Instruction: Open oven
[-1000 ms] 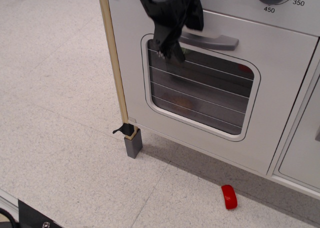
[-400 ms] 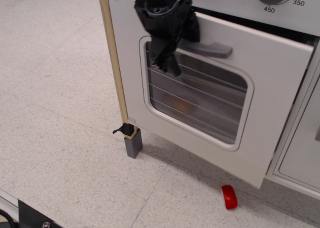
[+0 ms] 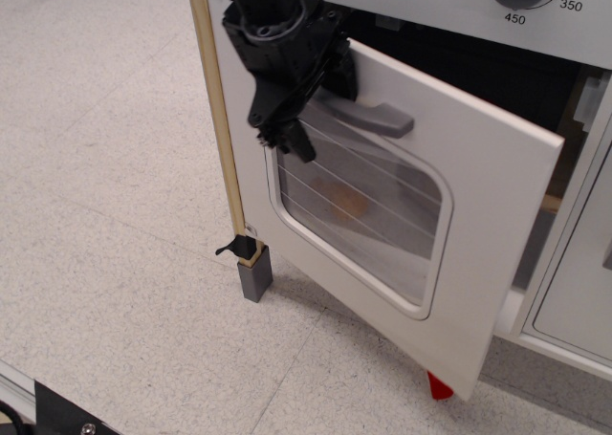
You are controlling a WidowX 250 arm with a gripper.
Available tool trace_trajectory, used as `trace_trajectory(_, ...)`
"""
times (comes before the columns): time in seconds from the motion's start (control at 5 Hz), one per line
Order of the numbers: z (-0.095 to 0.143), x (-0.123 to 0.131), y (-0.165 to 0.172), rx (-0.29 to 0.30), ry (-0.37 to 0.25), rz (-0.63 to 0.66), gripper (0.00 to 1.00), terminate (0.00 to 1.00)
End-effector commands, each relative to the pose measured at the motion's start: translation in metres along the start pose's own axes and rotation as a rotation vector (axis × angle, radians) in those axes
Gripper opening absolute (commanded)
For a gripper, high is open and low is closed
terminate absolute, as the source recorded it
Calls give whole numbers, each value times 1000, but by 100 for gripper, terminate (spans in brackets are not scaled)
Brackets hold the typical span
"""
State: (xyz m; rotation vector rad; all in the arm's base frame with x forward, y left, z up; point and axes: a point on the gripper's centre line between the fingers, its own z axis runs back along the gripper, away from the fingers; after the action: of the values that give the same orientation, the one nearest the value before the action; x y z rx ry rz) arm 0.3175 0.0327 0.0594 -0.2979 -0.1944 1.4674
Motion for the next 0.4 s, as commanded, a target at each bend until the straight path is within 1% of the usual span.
trace_trajectory(0.0, 31, 20, 15, 10, -31, -81, 100, 0)
trace_trajectory(0.2, 58, 10, 11, -7, -24, -112, 100, 0)
